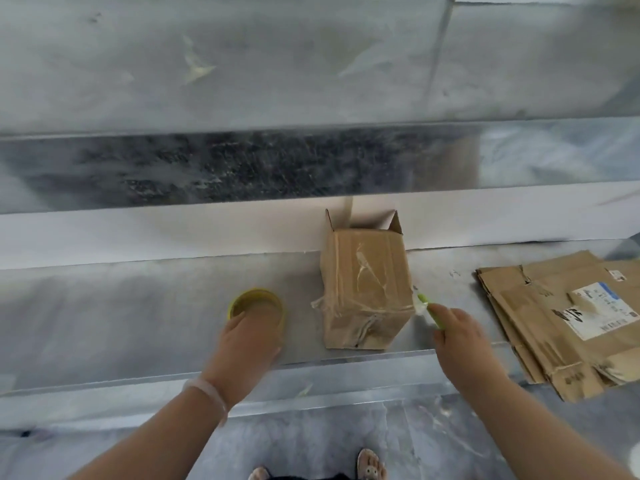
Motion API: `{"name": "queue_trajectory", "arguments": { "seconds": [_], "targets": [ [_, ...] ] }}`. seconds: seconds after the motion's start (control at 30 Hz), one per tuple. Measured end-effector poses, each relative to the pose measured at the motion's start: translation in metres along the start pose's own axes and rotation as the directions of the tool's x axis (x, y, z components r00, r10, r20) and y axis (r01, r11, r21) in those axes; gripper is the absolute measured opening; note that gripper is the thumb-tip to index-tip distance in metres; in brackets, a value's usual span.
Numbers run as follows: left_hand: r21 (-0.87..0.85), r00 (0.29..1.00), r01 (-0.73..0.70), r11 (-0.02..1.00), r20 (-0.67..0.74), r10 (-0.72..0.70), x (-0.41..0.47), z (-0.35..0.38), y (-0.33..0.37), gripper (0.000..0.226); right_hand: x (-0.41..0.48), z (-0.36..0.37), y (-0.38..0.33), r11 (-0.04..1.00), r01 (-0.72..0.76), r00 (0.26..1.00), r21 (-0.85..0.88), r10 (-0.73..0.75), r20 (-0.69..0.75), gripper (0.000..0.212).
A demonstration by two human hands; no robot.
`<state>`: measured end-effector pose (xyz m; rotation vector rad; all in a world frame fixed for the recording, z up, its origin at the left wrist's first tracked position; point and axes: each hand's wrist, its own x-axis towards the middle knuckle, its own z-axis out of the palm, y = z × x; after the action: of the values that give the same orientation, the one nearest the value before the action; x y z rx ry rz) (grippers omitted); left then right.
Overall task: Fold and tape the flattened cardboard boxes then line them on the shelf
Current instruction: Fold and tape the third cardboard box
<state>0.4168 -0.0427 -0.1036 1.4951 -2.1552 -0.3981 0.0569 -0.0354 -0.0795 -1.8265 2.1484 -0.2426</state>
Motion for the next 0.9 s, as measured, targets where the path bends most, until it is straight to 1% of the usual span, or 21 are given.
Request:
{"name": "queue_trajectory", "arguments": {
  "seconds": [0.1, 0.13, 0.17, 0.2, 0.23, 0.27, 0.3, 0.33, 0.37, 0.4, 0.43, 0.47, 0.5, 0.53, 0.57, 0.6, 0.63, 0.7, 0.73, 0.83, 0.9],
  "targets": [
    [0.021, 0.999, 0.024, 0.999, 0.042, -0.025, -0.005, -0.002, 0.0, 0.04, 0.01, 0.011, 0.017, 0.965, 0.13, 0.991, -0.226, -0.12, 0.054, 0.046],
    [0.008, 0.998, 0.037, 0.999, 0.042, -0.037, -0.005, -0.004, 0.002, 0.047, 0.008, 0.011, 0.021, 0.952, 0.149, 0.989, -0.269, -0.144, 0.04, 0.046],
    [-0.017, 0.998, 0.052, 0.998, 0.02, -0.052, -0.004, -0.007, 0.008, 0.051, 0.006, 0.011, 0.024, 0.951, 0.155, 0.987, -0.269, -0.159, 0.009, 0.046],
    [-0.052, 0.997, 0.074, 0.996, -0.029, -0.075, -0.001, -0.011, 0.018, 0.054, 0.002, 0.009, 0.023, 0.966, 0.156, 0.985, -0.208, -0.167, -0.038, 0.048],
    [-0.105, 0.989, 0.094, 0.99, -0.1, -0.104, 0.004, -0.017, 0.033, 0.055, -0.003, 0.004, 0.019, 0.985, 0.155, 0.981, -0.072, -0.162, -0.107, 0.049],
    [-0.181, 0.975, 0.106, 0.978, -0.175, -0.138, 0.009, -0.021, 0.052, 0.054, -0.009, -0.003, 0.011, 0.979, 0.163, 0.972, 0.124, -0.138, -0.189, 0.048],
    [-0.28, 0.956, 0.111, 0.954, -0.231, -0.179, 0.016, -0.025, 0.074, 0.053, -0.015, -0.012, -0.002, 0.922, 0.184, 0.961, 0.341, -0.095, -0.261, 0.046],
    [-0.4, 0.939, 0.109, 0.91, -0.258, -0.226, 0.023, -0.027, 0.096, 0.053, -0.022, -0.02, -0.018, 0.827, 0.217, 0.952, 0.518, -0.062, -0.3, 0.045],
    [-0.526, 0.929, 0.11, 0.843, -0.247, -0.276, 0.03, -0.025, 0.116, 0.053, -0.029, -0.027, -0.035, 0.724, 0.233, 0.954, 0.649, -0.039, -0.299, 0.044],
    [-0.651, 0.923, 0.132, 0.748, -0.194, -0.332, 0.037, -0.023, 0.134, 0.053, -0.035, -0.034, -0.051, 0.622, 0.215, 0.967, 0.753, -0.03, -0.252, 0.047],
    [-0.76, 0.916, 0.166, 0.629, -0.117, -0.384, 0.043, -0.019, 0.151, 0.053, -0.038, -0.04, -0.066, 0.531, 0.158, 0.986, 0.833, -0.032, -0.166, 0.051],
    [-0.839, 0.909, 0.192, 0.509, -0.044, -0.414, 0.047, -0.014, 0.164, 0.051, -0.04, -0.045, -0.079, 0.456, 0.063, 0.998, 0.888, -0.046, -0.048, 0.056],
    [-0.882, 0.898, 0.208, 0.423, 0.001, -0.439, 0.051, -0.009, 0.175, 0.049, -0.041, -0.049, -0.09, 0.408, -0.042, 0.995, 0.912, -0.065, 0.075, 0.064],
    [-0.9, 0.886, 0.214, 0.379, 0.016, -0.463, 0.053, -0.005, 0.183, 0.049, -0.04, -0.053, -0.098, 0.375, -0.113, 0.983, 0.92, -0.093, 0.159, 0.071],
    [-0.912, 0.874, 0.216, 0.35, 0.021, -0.486, 0.055, -0.001, 0.188, 0.05, -0.038, -0.055, -0.102, 0.357, -0.147, 0.974, 0.922, -0.109, 0.198, 0.074],
    [-0.919, 0.863, 0.219, 0.329, 0.025, -0.504, 0.057, 0.0, 0.191, 0.048, -0.035, -0.057, -0.105, 0.34, -0.164, 0.971, 0.926, -0.109, 0.212, 0.071],
    [-0.917, 0.86, 0.224, 0.329, 0.027, -0.51, 0.06, 0.002, 0.193, 0.044, -0.032, -0.059, -0.106, 0.327, -0.175, 0.971, 0.929, -0.097, 0.217, 0.061],
    [-0.896, 0.848, 0.228, 0.382, -0.01, -0.53, 0.063, 0.007, 0.19, 0.043, -0.027, -0.056, -0.106, 0.365, -0.144, 0.982, 0.92, -0.062, 0.178, 0.032],
    [-0.886, 0.844, 0.224, 0.406, -0.032, -0.535, 0.064, 0.009, 0.189, 0.045, -0.026, -0.054, -0.106, 0.376, -0.119, 0.987, 0.919, -0.052, 0.149, 0.026],
    [-0.872, 0.839, 0.225, 0.436, -0.054, -0.541, 0.061, 0.013, 0.188, 0.044, -0.027, -0.049, -0.103, 0.394, -0.086, 0.994, 0.915, -0.035, 0.108, 0.029],
    [-0.882, 0.843, 0.238, 0.407, -0.02, -0.537, 0.059, 0.01, 0.19, 0.042, -0.027, -0.047, -0.097, 0.394, -0.114, 0.988, 0.912, -0.053, 0.146, 0.039]
  ]
}}
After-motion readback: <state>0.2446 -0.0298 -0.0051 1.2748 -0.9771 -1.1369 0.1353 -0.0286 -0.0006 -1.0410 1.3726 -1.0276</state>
